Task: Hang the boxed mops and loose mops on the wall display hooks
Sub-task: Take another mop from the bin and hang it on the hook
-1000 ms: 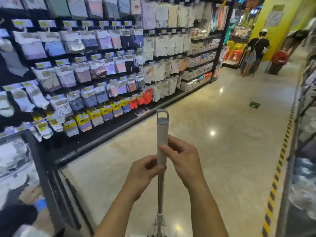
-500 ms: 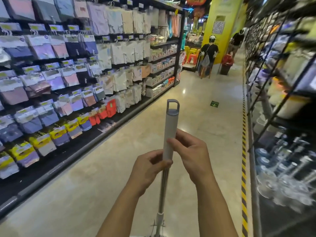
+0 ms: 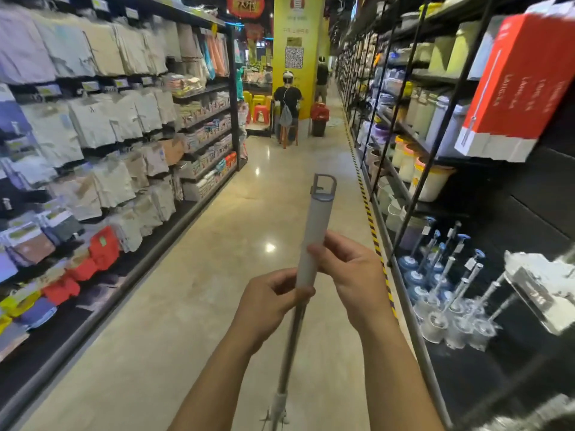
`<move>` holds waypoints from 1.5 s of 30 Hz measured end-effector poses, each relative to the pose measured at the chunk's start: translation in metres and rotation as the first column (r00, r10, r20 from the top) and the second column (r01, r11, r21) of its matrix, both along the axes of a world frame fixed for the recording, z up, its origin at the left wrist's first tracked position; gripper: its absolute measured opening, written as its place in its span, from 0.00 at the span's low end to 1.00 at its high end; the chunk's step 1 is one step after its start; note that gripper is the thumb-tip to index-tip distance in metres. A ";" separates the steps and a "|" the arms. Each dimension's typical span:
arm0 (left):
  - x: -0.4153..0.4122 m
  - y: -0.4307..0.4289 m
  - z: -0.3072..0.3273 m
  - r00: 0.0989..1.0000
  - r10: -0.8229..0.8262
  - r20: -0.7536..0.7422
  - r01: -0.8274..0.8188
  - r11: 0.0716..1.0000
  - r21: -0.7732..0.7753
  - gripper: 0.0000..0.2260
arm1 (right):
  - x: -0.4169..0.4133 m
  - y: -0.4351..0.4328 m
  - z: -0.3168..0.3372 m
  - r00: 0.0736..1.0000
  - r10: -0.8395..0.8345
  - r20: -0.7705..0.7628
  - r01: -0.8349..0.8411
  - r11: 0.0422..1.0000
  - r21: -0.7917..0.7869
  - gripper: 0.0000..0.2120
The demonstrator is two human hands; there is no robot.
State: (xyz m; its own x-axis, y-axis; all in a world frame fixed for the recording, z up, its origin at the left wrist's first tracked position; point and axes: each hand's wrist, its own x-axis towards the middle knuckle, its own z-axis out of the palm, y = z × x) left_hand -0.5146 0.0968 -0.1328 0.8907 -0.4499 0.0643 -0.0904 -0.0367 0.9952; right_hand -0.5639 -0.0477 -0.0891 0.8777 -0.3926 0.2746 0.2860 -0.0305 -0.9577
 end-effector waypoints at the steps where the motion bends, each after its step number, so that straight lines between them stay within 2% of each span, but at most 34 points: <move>1: 0.012 -0.007 0.003 1.000 -0.015 0.005 0.015 1.000 0.006 0.10 | 0.011 -0.007 0.001 1.000 -0.011 0.006 0.011 1.000 0.007 0.14; 5: 0.065 -0.043 0.011 0.998 -0.050 0.035 0.049 0.998 0.027 0.10 | 0.054 -0.040 0.008 0.998 -0.043 0.039 0.044 0.999 -0.002 0.18; 8: 0.109 -0.084 0.013 0.996 -0.079 0.051 0.079 0.997 0.005 0.09 | 0.094 -0.079 0.014 0.995 -0.059 0.077 0.061 0.998 -0.025 0.14; 15: 0.193 -0.167 0.033 0.990 -0.116 0.083 0.118 0.993 -0.024 0.08 | 0.174 -0.158 0.039 0.991 -0.064 0.119 0.066 0.998 -0.010 0.14; 23: 0.282 -0.279 0.043 0.977 -0.184 0.106 0.186 0.982 -0.018 0.10 | 0.250 -0.265 0.052 0.986 -0.114 0.125 0.126 0.988 -0.088 0.15; 31: 0.372 -0.380 0.046 0.947 -0.310 0.090 0.317 0.944 -0.090 0.10 | 0.323 -0.350 0.065 0.964 -0.232 0.131 0.256 0.944 -0.208 0.14; 36: 0.432 -0.446 0.054 0.884 -0.449 0.126 0.463 0.878 -0.121 0.13 | 0.370 -0.401 0.073 0.921 -0.361 0.144 0.387 0.885 -0.260 0.14; 40: 0.476 -0.505 0.062 0.806 -0.567 0.170 0.586 0.804 -0.097 0.15 | 0.401 -0.442 0.080 0.835 -0.531 0.141 0.550 0.806 -0.220 0.12; 42: 0.493 -0.534 0.066 0.758 -0.627 0.181 0.648 0.755 -0.096 0.13 | 0.411 -0.460 0.086 0.786 -0.602 0.138 0.617 0.756 -0.220 0.15; 45: 0.511 -0.575 0.071 0.683 -0.701 0.204 0.726 0.680 -0.097 0.12 | 0.418 -0.486 0.092 0.725 -0.673 0.148 0.689 0.700 -0.189 0.09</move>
State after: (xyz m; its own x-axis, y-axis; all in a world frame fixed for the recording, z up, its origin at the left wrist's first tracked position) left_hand -0.0031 -0.4784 -0.0620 0.2773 -0.9165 0.2881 -0.1595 0.2518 0.9545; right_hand -0.1462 -0.5333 0.0033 0.3721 -0.8002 0.4704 0.1633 -0.4424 -0.8818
